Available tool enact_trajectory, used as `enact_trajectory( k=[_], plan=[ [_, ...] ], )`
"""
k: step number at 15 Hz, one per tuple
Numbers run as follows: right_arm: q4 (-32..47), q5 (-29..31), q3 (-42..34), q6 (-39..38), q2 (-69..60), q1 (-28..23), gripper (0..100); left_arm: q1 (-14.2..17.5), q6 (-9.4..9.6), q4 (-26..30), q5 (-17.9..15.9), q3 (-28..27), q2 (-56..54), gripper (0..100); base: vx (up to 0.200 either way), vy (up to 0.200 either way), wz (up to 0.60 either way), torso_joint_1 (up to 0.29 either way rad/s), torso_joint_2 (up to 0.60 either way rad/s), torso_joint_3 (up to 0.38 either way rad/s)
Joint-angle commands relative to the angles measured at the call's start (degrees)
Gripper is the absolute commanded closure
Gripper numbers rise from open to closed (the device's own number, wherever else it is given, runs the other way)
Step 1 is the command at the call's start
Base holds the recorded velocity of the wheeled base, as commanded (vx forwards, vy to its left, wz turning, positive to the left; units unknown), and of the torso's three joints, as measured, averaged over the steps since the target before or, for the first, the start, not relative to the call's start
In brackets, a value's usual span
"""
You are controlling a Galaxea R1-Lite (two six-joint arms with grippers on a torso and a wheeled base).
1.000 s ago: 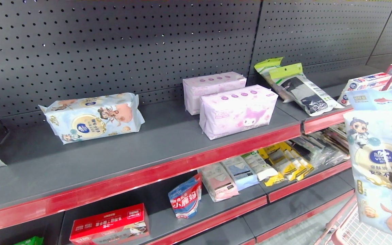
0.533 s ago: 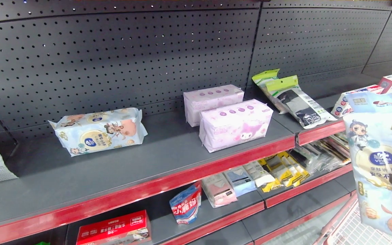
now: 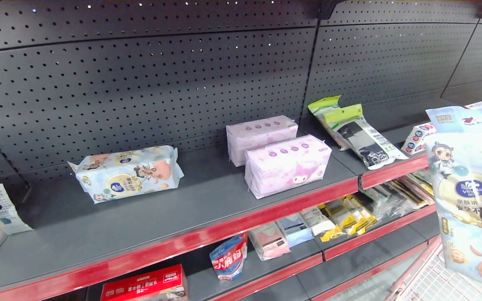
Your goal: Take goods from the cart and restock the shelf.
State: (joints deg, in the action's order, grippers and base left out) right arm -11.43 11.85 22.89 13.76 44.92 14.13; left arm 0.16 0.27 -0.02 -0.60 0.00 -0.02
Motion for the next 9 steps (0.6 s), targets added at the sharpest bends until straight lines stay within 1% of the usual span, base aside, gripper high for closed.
enact_trajectory(
  k=[1, 7, 9],
  plan=[
    [-0.1, -0.1, 0.7, 0.5, 0.6, 0.0, 100, 0.0, 0.0, -0.1, 0.0, 0.0, 0.0, 0, 0.0, 0.0, 0.0, 0.173, -0.35, -0.193],
    [0.1, -0.1, 0.7, 0.6, 1.0, 0.0, 100, 0.0, 0.08, -0.1, 0.0, 0.0, 0.0, 0, 0.0, 0.0, 0.0, 0.165, -0.34, -0.176],
    [0.1, 0.1, 0.2, 1.5, 1.0, -0.1, 100, 0.0, 0.0, -0.1, 0.0, 0.0, 0.0, 0, 0.0, 0.0, 0.0, 0.117, -0.26, -0.139]
  ],
)
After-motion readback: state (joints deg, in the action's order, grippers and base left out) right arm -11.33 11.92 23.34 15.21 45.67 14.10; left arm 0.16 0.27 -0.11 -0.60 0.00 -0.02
